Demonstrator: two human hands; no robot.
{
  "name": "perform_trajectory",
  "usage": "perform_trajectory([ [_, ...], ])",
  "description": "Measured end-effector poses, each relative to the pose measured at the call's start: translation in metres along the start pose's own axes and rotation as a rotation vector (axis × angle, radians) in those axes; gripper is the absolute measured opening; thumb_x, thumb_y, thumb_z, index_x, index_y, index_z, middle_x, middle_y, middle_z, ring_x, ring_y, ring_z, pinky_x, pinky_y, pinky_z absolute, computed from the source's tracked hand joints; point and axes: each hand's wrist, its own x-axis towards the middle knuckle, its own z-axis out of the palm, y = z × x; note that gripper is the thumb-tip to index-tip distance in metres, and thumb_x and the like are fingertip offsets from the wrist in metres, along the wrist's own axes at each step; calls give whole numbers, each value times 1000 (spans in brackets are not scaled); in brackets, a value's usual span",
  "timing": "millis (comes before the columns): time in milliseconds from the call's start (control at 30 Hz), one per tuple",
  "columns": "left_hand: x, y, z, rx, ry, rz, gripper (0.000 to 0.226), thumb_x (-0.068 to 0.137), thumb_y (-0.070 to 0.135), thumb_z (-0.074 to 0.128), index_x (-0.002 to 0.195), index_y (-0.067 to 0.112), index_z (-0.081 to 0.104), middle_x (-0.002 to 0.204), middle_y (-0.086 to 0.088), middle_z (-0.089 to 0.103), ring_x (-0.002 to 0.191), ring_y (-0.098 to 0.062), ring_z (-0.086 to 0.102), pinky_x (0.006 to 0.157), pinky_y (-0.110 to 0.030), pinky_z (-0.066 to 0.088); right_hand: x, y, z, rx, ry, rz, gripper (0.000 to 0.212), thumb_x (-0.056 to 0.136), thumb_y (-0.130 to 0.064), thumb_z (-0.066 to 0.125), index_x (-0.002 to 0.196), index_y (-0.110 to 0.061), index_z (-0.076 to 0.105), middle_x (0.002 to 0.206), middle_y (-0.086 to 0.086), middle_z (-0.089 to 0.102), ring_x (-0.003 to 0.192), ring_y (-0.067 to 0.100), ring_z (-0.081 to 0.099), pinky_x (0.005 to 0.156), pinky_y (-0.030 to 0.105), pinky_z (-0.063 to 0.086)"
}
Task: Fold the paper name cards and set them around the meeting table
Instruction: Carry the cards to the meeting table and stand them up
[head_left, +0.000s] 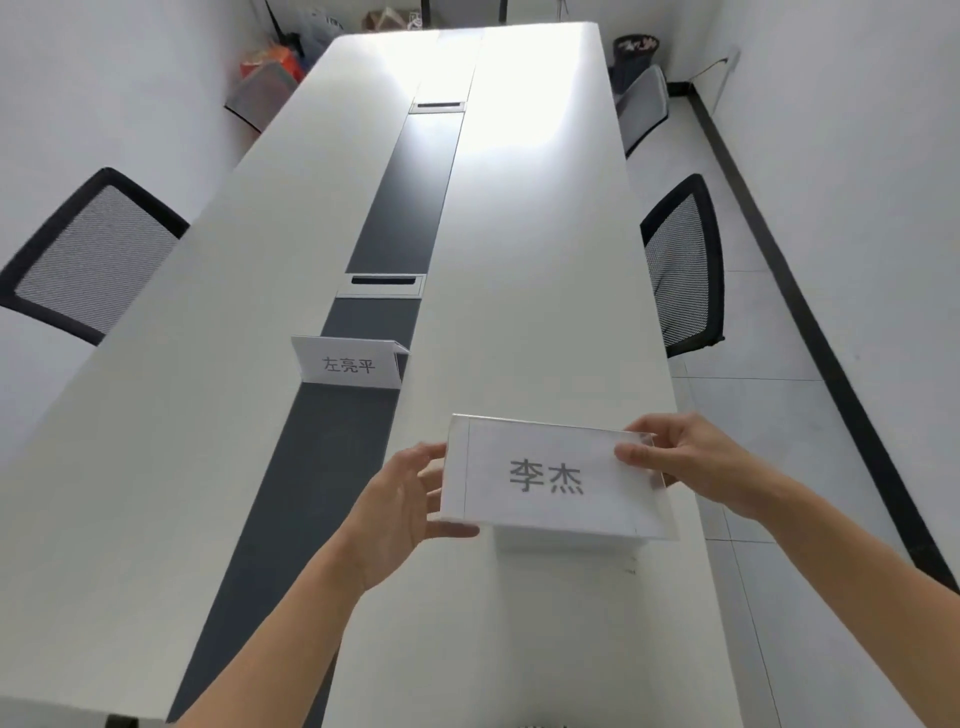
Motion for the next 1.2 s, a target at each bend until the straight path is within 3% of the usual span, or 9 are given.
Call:
perform_trajectory([
  [167, -11, -24, 3, 25, 36, -125, 70, 71, 43, 69, 131, 8, 53, 132, -24, 57, 103, -35, 64, 84, -49, 55, -3, 5, 23, 31, 0, 63, 22, 87, -28, 67, 92, -7, 71, 69, -1, 69, 52, 7, 62, 48, 17, 46],
  [267, -20, -42, -5, -68, 76, -156, 69, 68, 39, 70, 128, 10, 57, 130, -25, 58, 101, -36, 64, 82, -49, 56, 0, 21, 24, 69, 146, 75, 31, 88, -32, 64, 102, -5, 69, 75, 3, 70, 53, 11, 64, 54, 23, 49],
  [367, -33, -57, -21, -108, 150, -159, 68, 67, 38, 71, 127, 10, 57, 129, -24, 59, 97, -33, 63, 76, -45, 55, 7, 53, 8, -102, 349, 42, 52, 76, -41, 75, 122, -19, 61, 102, 0, 70, 88, 15, 69, 77, 32, 53],
  [467, -50, -69, -39, -105, 231, -190, 64, 72, 36, 65, 128, 8, 55, 121, -23, 64, 93, -30, 62, 70, -42, 53, 11, 89, 3, -253, 194, 144, 91, 63, -36, 87, 141, -30, 40, 128, -4, 52, 121, 17, 50, 102, 40, 43],
  [533, -60, -76, -49, -93, 271, -216, 60, 74, 34, 63, 126, 6, 56, 111, -19, 67, 89, -29, 61, 67, -41, 50, 16, 110, 9, -298, 88, 235, 99, 61, -31, 89, 145, -31, 35, 139, 0, 47, 132, 21, 42, 106, 39, 38],
  [700, -77, -88, -64, -124, 304, -274, 52, 80, 36, 53, 124, 7, 58, 108, -19, 67, 90, -30, 58, 65, -41, 46, 27, 130, 16, -332, 115, 276, 79, 62, -24, 89, 132, -31, 52, 132, 8, 58, 128, 24, 49, 100, 36, 41],
  [967, -77, -90, -77, -147, 289, -252, 43, 91, 33, 44, 122, 8, 59, 106, -18, 68, 89, -30, 56, 66, -41, 44, 0, 78, 19, -356, 223, 36, 54, 57, -42, 87, 104, -45, 60, 111, -18, 64, 108, 14, 59, 98, 37, 46],
  [1067, -81, -88, -73, -162, 296, -209, 42, 92, 32, 43, 122, 8, 59, 105, -17, 68, 88, -29, 56, 66, -40, 44, -3, 52, 25, -236, 276, -69, 37, 67, -31, 85, 98, -28, 64, 103, -9, 71, 98, 13, 67, 90, 37, 52],
  [1200, -101, -86, -65, -213, 321, -85, 45, 88, 34, 47, 121, 7, 61, 106, -16, 68, 88, -28, 56, 65, -40, 43, 1, 19, 30, -68, 347, -99, 41, 68, -41, 75, 96, -14, 61, 95, 8, 72, 84, 24, 69, 77, 40, 54],
])
